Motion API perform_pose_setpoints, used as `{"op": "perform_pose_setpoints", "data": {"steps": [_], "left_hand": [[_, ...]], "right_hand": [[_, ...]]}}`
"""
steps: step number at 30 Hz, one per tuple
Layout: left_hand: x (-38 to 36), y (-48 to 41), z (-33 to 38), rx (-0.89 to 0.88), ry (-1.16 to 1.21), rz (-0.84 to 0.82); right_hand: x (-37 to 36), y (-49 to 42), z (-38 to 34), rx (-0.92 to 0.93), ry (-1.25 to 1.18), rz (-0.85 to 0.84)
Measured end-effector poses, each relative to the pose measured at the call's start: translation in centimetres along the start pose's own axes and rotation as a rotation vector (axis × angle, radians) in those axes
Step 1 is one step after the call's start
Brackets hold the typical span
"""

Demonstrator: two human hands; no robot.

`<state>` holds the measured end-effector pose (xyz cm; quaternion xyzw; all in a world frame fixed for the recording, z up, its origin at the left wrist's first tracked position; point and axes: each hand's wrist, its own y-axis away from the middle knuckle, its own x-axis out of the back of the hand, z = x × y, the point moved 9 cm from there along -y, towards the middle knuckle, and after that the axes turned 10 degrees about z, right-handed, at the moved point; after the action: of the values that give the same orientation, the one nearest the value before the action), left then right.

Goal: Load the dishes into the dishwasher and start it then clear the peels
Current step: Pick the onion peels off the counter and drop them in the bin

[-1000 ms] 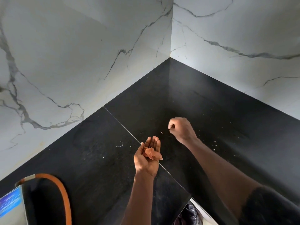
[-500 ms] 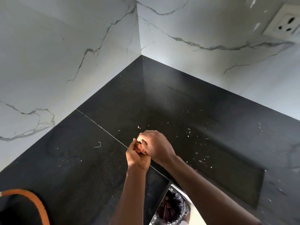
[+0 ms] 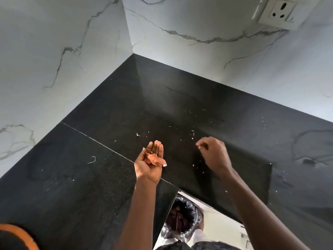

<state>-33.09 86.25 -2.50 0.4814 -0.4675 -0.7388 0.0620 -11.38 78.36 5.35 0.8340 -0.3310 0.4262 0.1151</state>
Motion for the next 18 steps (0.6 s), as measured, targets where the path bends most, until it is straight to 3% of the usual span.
{"op": "perform_pose_setpoints", "data": {"steps": [6, 10, 14, 18], "left_hand": [[-1.2, -0.7, -2.9, 0.072, -0.069, -0.030], [-1.8, -0.8, -4.7, 0.114, -0.107, -0.077], [-1.6, -0.2, -5.8, 0.122, -0.125, -0.088], [-1.2, 0.9, -5.8, 0.084, -0.156, -0.072]], "right_hand": [[2.9, 4.5, 7.4, -0.212, 0.199, 0.008], [2.0, 7.0, 7.1, -0.184, 0.246, 0.009], [-0.7, 6.7, 3.9, -0.026, 0.114, -0.042], [-0.5, 2.3, 4.4, -0.090, -0.064, 0.028]]}}
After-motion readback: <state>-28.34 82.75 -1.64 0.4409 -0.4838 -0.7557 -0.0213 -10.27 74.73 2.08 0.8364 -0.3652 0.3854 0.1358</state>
